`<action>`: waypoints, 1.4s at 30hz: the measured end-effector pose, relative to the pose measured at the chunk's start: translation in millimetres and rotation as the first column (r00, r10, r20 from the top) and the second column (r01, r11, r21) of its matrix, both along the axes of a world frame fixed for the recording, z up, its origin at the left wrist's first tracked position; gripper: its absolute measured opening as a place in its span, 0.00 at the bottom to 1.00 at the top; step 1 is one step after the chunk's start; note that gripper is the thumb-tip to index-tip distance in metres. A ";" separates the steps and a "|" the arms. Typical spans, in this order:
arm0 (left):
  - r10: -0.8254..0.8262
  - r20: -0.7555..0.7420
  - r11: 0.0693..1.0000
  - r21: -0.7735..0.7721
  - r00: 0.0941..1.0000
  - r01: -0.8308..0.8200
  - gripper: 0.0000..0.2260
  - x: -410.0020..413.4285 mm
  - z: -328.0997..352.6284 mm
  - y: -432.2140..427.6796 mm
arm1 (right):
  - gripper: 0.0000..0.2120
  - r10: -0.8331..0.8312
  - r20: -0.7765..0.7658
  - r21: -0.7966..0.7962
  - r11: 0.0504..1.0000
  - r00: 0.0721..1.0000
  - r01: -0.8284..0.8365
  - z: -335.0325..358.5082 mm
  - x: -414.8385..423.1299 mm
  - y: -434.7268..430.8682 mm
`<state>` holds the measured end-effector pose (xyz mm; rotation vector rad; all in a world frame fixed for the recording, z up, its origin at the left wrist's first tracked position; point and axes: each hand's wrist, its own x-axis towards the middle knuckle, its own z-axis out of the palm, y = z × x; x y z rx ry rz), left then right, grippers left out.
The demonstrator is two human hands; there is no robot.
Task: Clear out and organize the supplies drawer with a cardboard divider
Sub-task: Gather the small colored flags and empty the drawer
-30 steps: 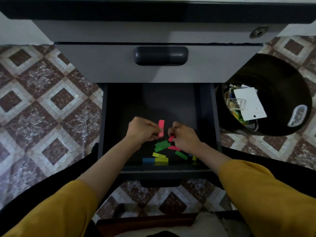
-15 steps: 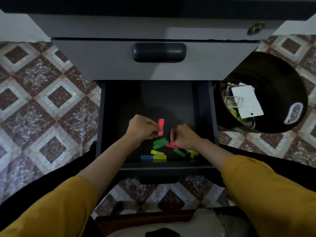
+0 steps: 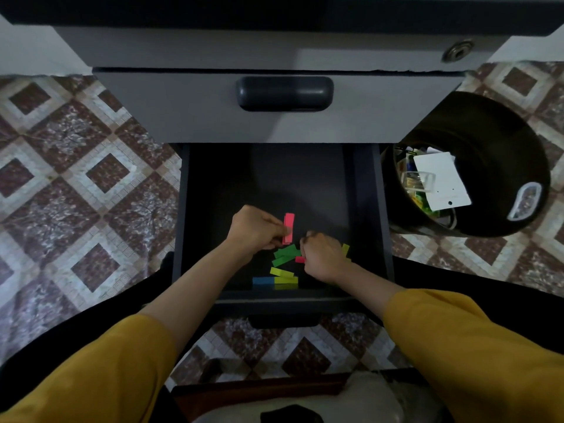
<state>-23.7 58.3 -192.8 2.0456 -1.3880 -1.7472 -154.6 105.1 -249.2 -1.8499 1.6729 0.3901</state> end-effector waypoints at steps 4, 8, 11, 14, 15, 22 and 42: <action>-0.004 0.000 1.000 0.003 1.000 0.004 0.04 0.1 1.4 1.0 | 0.11 -0.019 -0.007 0.013 1.000 1.000 0.019 0.1 2.3 3.1; -0.002 -0.004 1.000 -0.008 1.000 0.002 0.03 0.8 2.7 0.9 | 0.13 -0.102 0.023 0.034 0.994 0.995 0.101 -3.4 2.3 2.9; 0.007 -0.023 1.000 -0.005 1.000 -0.007 0.03 0.9 6.3 -1.5 | 0.09 -0.175 0.073 0.024 0.985 0.982 0.173 0.3 -2.5 -1.1; 0.016 -0.082 1.000 0.002 0.997 -0.016 0.02 0.4 13.3 -3.6 | 0.04 -0.373 0.224 -0.094 0.911 0.900 0.401 32.4 -13.1 -23.7; 0.027 -0.114 1.000 0.004 0.993 -0.026 0.02 0.5 16.7 -4.6 | 0.04 -0.438 0.308 -0.115 0.864 0.845 0.490 48.6 -17.9 -34.2; 0.156 -0.362 0.987 0.022 0.919 -0.158 0.01 5.9 35.9 -8.7 | 0.07 -0.717 0.665 0.331 0.533 0.208 0.779 127.2 -44.9 -42.3; 0.164 -0.346 0.982 -0.028 0.924 -0.185 0.02 1.5 30.5 -2.3 | 0.04 -0.826 0.560 0.573 0.442 0.064 0.690 100.4 -15.5 -32.0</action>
